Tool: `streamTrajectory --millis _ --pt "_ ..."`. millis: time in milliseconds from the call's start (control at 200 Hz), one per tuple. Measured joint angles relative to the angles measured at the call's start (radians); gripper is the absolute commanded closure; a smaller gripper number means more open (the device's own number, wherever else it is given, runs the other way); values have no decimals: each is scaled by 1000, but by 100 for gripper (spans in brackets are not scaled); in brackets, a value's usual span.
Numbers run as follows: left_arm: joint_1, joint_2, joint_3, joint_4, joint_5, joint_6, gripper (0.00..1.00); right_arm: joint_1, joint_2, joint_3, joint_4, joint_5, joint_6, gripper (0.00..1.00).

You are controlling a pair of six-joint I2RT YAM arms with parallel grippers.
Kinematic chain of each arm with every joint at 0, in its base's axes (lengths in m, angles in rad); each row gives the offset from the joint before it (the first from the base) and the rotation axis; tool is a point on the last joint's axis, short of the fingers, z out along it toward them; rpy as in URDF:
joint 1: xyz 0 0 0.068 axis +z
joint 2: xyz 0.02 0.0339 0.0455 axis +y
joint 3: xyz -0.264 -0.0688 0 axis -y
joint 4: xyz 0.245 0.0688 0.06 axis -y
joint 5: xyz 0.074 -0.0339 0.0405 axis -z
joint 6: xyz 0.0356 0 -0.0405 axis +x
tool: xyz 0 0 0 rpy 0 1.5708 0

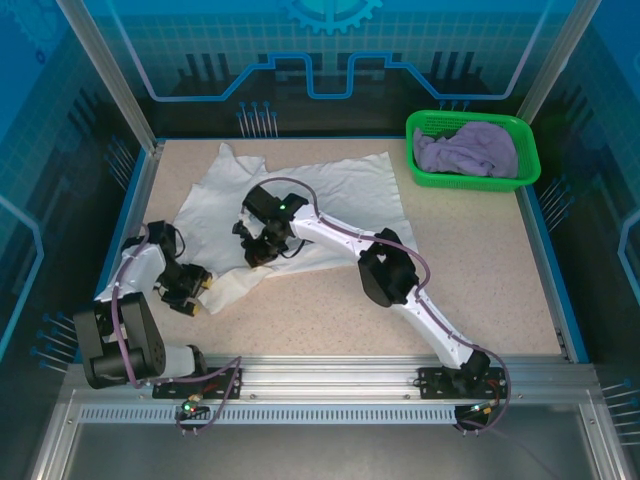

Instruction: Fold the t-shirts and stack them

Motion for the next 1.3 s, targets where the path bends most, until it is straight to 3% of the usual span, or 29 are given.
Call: streamTrajectory --millis 335,595,985,1166,1301 --pt "33 0 -35 13 21 -37 38 0 -22 -56 20 -4 -22 93" --pt "47 3 -68 106 87 -55 44 0 -37 -74 29 -3 -26 94" --pt "49 26 -83 205 113 -40 64 0 -41 -95 33 -3 -26 95" --pt "50 35 -96 232 113 -24 78 1 -45 -98 35 -3 -26 95" --pt "50 37 -104 244 113 -19 93 2 -54 -104 37 -3 -26 95"
